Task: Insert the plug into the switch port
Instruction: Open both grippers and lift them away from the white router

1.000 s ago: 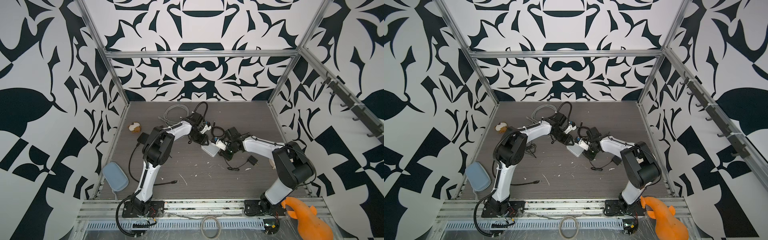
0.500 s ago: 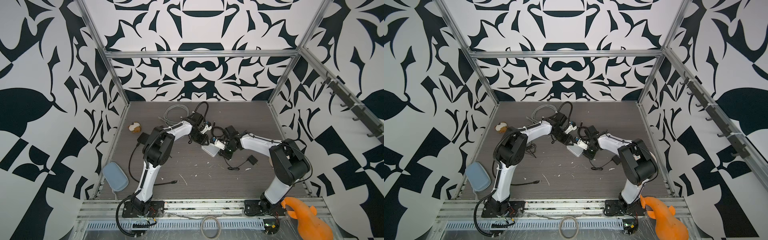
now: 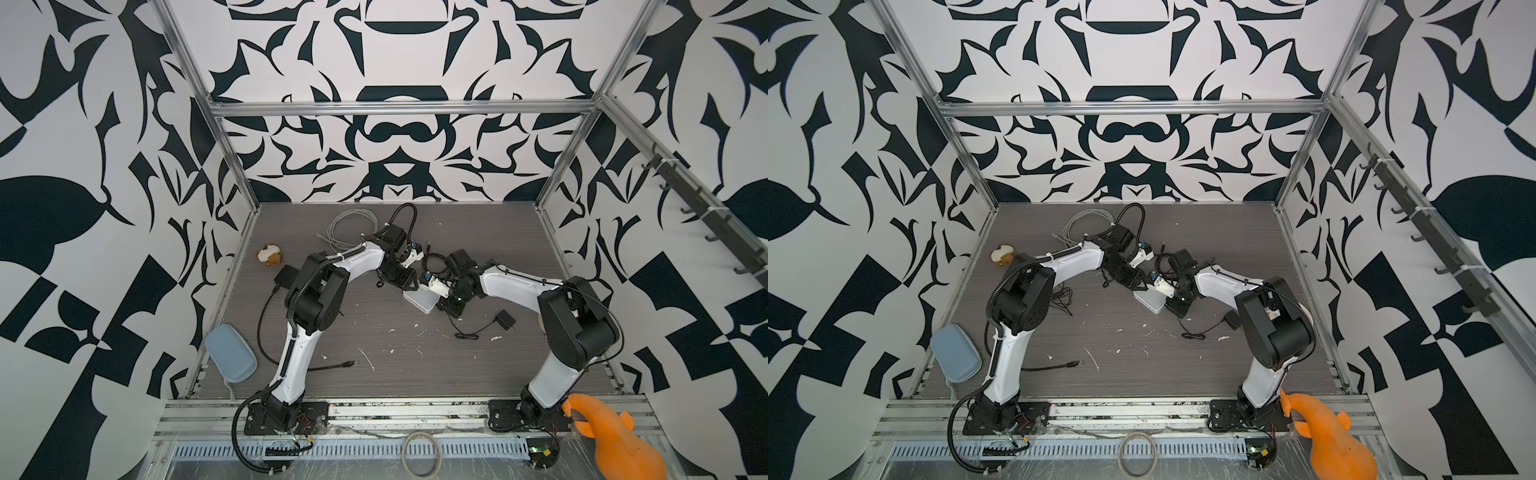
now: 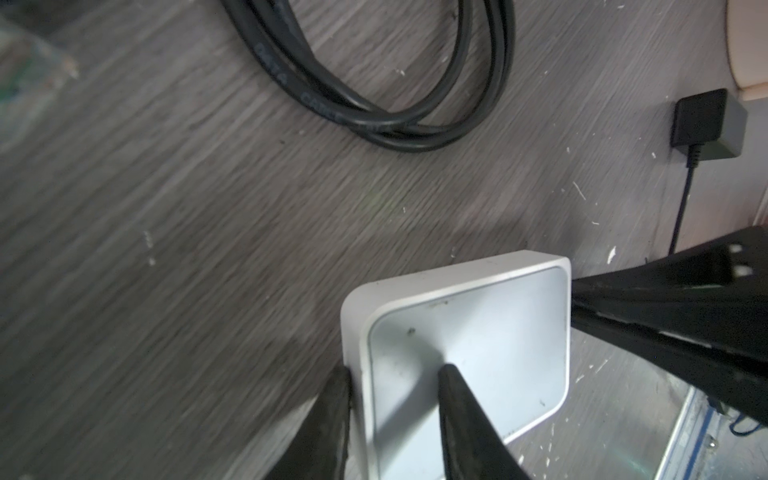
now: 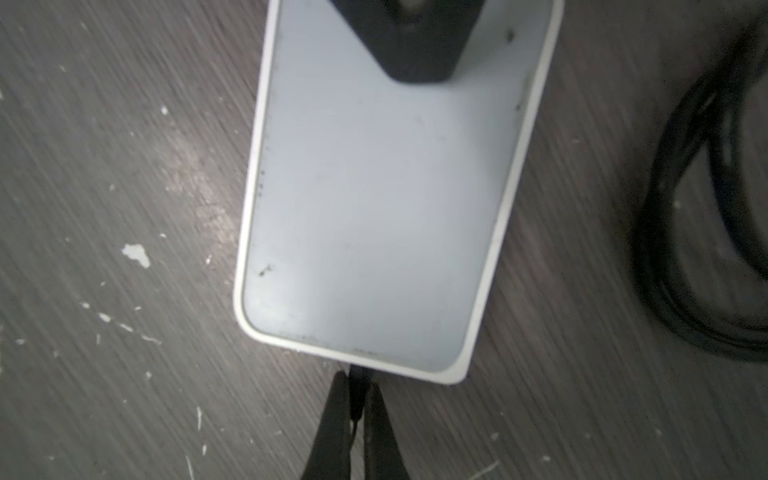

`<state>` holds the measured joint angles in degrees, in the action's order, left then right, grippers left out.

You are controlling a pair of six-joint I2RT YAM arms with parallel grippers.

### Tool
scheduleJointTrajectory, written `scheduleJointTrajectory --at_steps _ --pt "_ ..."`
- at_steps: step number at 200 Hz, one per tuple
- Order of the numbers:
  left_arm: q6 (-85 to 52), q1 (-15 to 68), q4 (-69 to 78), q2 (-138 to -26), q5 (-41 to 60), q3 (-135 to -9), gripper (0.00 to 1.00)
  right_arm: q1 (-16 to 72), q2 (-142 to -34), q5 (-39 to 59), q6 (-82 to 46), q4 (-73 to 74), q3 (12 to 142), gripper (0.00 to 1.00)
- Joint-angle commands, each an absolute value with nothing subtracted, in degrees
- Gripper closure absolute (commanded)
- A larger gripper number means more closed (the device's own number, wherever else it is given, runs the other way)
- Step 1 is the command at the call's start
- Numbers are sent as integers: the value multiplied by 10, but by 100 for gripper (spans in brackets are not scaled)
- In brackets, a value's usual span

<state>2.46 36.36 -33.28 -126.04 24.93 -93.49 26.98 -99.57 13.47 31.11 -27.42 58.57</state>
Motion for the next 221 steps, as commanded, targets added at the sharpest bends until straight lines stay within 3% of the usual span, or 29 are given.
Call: scheduleJointTrajectory --at_steps 1,59,85,130,163,195,204,221 --pt "41 433 -388 -1283 366 -907 64 287 -998 202 294 -60 671 100" --pt "28 438 -381 -1276 366 -889 64 293 -1023 199 287 -44 682 100" --pt "-12 417 -362 -1263 310 -881 62 288 -997 187 296 -74 663 100" --pt "-121 366 -322 -1236 186 -876 53 228 -938 175 291 -144 615 70" --pt "-160 347 -307 -1217 194 -881 46 182 -916 156 273 -184 619 65" --pt "-203 339 -288 -1171 163 -864 42 180 -911 200 196 -181 636 58" --pt "-218 336 -280 -1151 142 -853 42 180 -921 224 155 -180 644 46" --pt "-244 331 -266 -1114 85 -826 41 181 -946 229 74 -172 657 40"
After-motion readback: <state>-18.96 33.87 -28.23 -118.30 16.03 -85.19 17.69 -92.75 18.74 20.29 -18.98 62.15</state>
